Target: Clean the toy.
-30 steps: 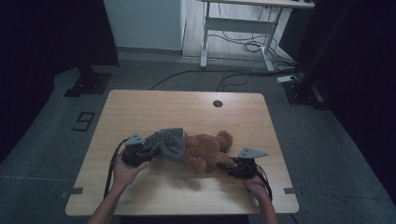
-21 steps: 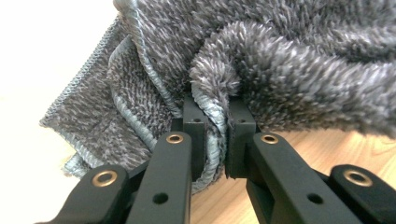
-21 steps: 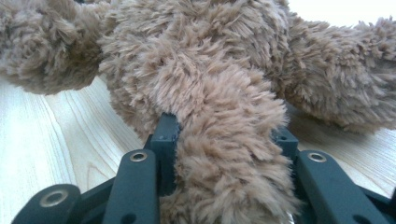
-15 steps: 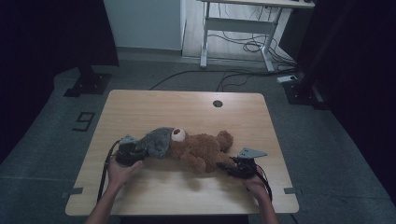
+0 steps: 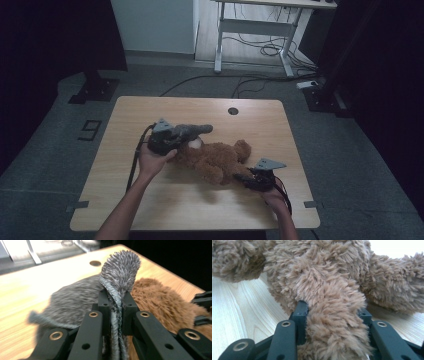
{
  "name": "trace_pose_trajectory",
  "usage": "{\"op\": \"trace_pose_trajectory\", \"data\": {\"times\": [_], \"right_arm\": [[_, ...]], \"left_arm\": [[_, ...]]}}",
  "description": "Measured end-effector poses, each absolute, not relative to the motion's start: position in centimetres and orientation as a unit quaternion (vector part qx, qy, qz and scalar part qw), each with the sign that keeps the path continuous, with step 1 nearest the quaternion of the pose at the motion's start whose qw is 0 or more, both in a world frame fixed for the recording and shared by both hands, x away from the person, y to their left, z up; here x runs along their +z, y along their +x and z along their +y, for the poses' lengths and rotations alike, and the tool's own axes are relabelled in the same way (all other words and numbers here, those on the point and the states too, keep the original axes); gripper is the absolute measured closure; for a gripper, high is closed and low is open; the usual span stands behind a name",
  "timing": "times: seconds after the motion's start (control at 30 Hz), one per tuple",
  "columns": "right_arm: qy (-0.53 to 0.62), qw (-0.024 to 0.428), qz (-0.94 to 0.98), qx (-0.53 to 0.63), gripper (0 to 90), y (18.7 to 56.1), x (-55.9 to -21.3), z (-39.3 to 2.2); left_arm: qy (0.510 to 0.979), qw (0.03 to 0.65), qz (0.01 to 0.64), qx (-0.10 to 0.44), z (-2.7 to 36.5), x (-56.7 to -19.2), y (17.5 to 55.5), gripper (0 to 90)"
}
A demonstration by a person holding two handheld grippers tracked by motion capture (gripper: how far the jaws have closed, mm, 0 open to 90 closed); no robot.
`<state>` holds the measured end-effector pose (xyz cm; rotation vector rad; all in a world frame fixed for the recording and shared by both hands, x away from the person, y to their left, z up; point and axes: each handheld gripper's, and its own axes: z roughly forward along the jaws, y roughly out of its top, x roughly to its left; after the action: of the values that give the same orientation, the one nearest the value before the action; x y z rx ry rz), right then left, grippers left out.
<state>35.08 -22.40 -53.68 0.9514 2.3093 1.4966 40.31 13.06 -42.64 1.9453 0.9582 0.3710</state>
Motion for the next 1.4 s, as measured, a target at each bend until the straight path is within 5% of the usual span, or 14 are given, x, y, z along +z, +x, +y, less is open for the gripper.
{"op": "trace_pose_trajectory", "data": {"times": [0.13, 0.5, 1.0, 1.3, 1.4], "right_arm": [[0.328, 0.113, 0.785, 0.514, 53.5, 35.1, -53.6, -22.5], [0.363, 0.102, 0.752, 0.540, 21.1, 34.7, -50.8, -23.5], [0.381, 0.076, 0.776, 0.497, 10.5, 37.2, -50.0, -19.1], [0.355, 0.041, 0.825, 0.438, 12.5, 35.7, -52.4, -17.9], [0.356, 0.062, 0.816, 0.452, 21.1, 35.3, -53.1, -17.8]], "left_arm": [[0.793, 0.438, 0.400, 0.137, 12.6, -43.7, 41.1, 81.0], [0.781, 0.465, 0.403, 0.107, 15.1, -46.2, 38.7, 81.7], [0.787, 0.468, 0.388, 0.107, 16.1, -47.3, 36.1, 81.7], [0.789, 0.475, 0.381, 0.086, 16.7, -48.0, 34.6, 81.7], [0.789, 0.475, 0.381, 0.084, 16.7, -48.1, 34.5, 81.6]]}}
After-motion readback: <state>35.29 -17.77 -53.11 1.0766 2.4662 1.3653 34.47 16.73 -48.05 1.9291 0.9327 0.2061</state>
